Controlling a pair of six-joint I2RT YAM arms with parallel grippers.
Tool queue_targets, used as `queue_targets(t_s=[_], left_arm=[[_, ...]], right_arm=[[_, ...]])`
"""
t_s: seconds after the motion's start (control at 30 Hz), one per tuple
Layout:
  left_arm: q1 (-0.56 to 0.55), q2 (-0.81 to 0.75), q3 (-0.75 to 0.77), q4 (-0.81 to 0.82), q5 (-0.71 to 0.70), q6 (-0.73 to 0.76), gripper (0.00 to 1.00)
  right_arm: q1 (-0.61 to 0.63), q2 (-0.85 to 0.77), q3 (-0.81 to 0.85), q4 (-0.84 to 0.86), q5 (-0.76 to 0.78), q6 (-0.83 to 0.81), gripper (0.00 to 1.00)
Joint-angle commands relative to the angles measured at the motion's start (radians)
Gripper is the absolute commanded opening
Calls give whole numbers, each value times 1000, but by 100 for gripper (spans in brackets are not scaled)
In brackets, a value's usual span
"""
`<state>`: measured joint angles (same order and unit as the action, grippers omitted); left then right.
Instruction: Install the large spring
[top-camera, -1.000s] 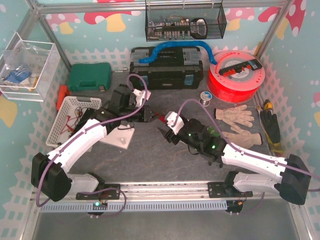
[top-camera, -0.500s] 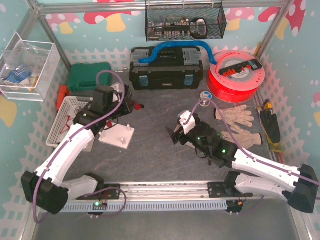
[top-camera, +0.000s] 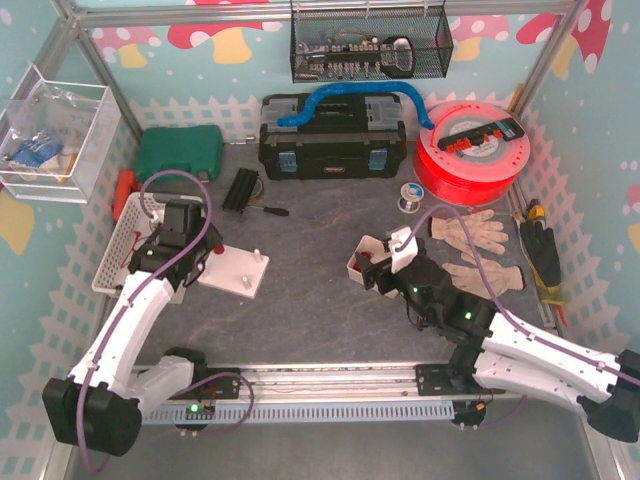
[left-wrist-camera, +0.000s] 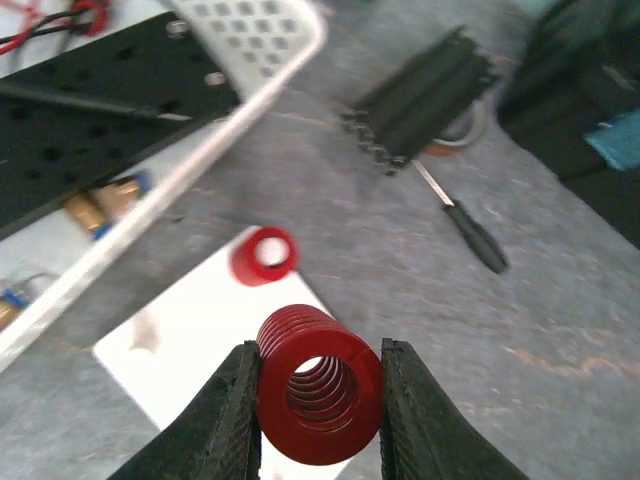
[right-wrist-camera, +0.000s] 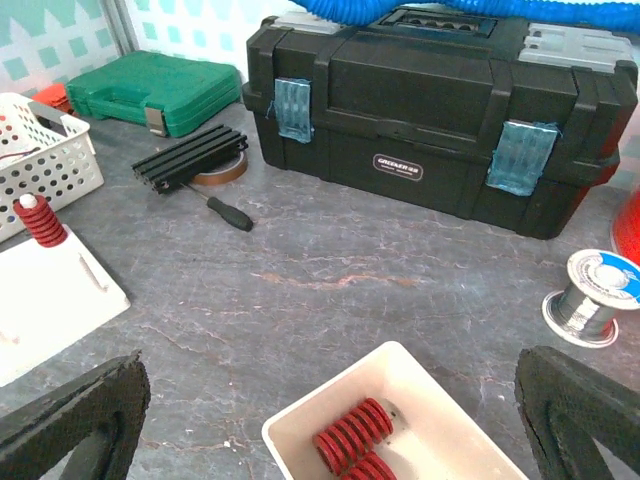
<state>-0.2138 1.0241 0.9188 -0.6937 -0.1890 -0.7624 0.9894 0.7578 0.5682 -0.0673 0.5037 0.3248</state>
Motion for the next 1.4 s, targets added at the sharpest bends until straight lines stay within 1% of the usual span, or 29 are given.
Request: queue_targets(t_s=[0.0, 0.1, 0.27, 0.6, 0.83, 1.03, 1.23, 1.37], left_arm=[[57, -48, -61, -28, -62, -86, 0], [84, -55, -95, -16, -80, -93, 0], [108, -36, -106, -3, -87, -75, 0], [111, -26, -149, 0, -101, -67, 0], [111, -32, -170, -7, -73, -64, 0], [112, -29, -189, -2, -95, -62, 0], [111, -13, -224, 72, -85, -68, 0], [111, 8, -242, 93, -73, -74, 0]], right_arm=[[2, -30, -25, -39, 31, 44, 99], [1, -37, -41, -38, 32, 49, 99], [1, -34, -44, -38, 32, 40, 99], [0, -18, -29, -37, 46, -16, 99], [0, -11, -28, -35, 46, -14, 99], [-1, -11, -31, -35, 45, -7, 99], [-1, -11, -28, -36, 40, 0, 99], [0, -11, -22, -41, 43, 0, 99]])
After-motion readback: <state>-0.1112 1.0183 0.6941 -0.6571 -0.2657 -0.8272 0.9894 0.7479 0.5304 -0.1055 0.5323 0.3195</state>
